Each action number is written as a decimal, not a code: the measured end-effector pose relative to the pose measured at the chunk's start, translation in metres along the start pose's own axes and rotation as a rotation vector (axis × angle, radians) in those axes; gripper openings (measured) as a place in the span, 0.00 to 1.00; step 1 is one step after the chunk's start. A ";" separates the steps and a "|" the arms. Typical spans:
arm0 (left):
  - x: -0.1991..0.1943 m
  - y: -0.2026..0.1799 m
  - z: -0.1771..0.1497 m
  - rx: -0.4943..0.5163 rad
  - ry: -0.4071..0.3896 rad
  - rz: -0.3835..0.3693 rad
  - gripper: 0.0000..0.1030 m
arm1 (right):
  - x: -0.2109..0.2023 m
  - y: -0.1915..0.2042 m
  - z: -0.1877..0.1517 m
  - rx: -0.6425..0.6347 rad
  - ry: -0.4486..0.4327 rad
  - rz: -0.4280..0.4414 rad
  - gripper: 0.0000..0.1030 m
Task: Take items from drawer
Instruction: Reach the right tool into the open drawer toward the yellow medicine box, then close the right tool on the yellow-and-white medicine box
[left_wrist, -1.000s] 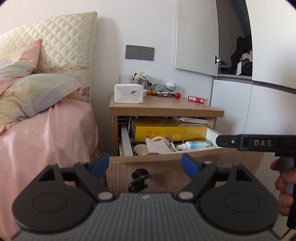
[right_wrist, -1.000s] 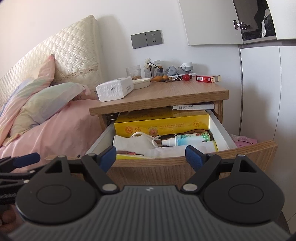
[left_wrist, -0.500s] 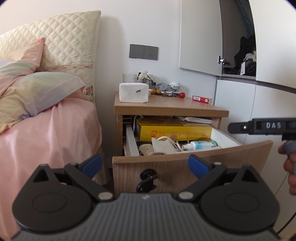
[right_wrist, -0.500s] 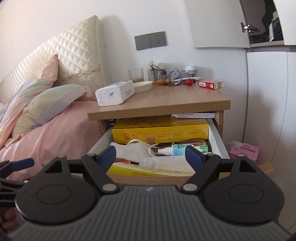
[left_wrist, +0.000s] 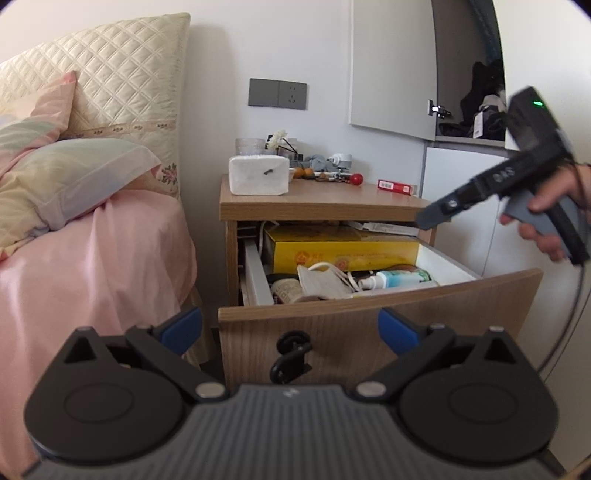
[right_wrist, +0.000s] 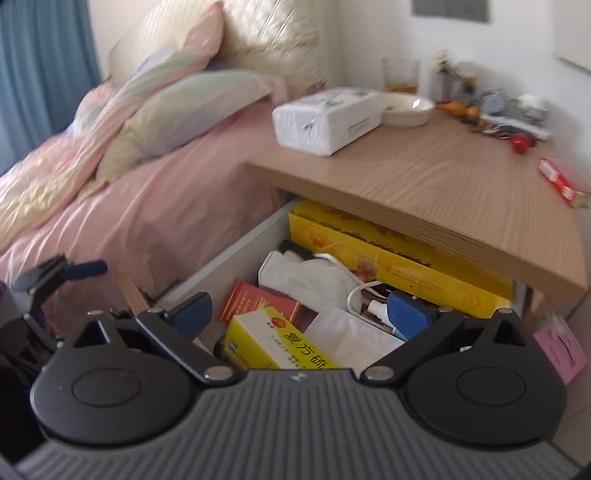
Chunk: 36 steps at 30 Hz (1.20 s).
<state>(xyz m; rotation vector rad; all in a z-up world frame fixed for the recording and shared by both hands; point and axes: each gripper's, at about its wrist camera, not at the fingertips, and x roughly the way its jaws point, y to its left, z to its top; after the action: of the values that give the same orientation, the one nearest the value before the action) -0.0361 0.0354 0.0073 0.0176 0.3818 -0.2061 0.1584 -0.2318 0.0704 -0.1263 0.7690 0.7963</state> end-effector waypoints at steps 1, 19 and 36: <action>0.001 0.000 0.000 0.003 0.002 0.000 0.99 | 0.009 -0.008 0.005 -0.003 0.053 0.041 1.00; 0.021 0.012 -0.005 -0.050 0.083 -0.057 0.99 | 0.105 -0.057 -0.007 0.044 0.458 0.346 1.00; 0.021 0.009 -0.006 -0.097 0.106 -0.068 0.99 | 0.115 -0.036 -0.007 -0.035 0.530 0.367 0.64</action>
<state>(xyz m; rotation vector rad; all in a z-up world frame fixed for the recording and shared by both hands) -0.0175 0.0409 -0.0062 -0.0806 0.4984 -0.2538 0.2302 -0.1913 -0.0177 -0.2369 1.3026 1.1449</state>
